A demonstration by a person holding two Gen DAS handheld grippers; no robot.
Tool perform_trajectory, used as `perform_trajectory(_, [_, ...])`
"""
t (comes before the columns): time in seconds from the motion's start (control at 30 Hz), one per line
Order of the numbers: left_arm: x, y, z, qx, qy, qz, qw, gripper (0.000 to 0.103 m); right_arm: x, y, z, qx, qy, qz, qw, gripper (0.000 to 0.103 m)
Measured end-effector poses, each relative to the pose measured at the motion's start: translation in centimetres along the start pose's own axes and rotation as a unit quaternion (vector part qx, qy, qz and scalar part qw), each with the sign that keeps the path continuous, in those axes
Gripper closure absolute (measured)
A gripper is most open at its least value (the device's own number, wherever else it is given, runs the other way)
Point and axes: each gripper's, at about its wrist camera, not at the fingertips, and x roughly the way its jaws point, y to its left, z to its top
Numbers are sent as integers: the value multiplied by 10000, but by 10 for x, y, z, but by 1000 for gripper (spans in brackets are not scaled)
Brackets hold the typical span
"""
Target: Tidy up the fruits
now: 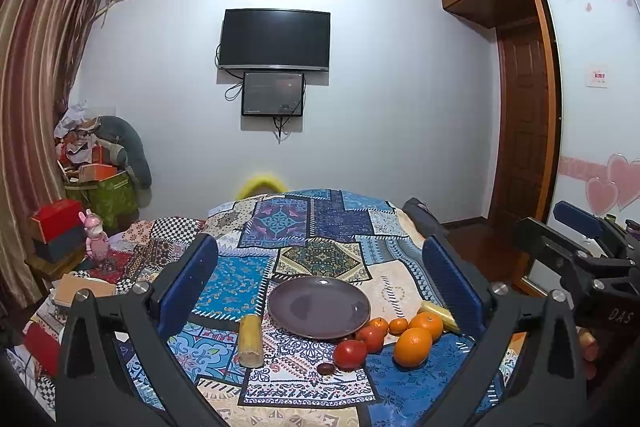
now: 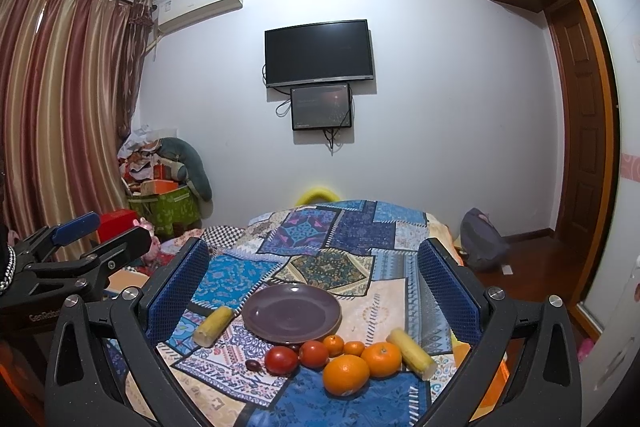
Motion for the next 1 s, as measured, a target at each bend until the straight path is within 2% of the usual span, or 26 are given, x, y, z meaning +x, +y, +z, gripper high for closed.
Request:
perform_trajectory(0.3, [2, 2, 1, -75, 36, 2, 10000, 0, 0, 1, -1, -74, -55, 3, 10000, 0])
perform_trajectory(0.63, [6, 3, -3, -67, 88, -22, 9999, 0, 8, -1, -6, 2, 77, 46, 10000, 0])
perform_trajectory(0.77, [11, 4, -7, -56, 179, -26, 9998, 7, 14, -5, -10, 70, 196, 102, 9997, 1])
perform_trajectory(0.87, [18, 5, -10, -30, 318, -8, 9995, 16, 20, -9, -16, 107, 356, 119, 9992, 10])
perform_trajectory(1.0, [32, 10, -15, -35, 572, -49, 9983, 28, 34, -17, -25, 149, 682, 141, 9975, 28])
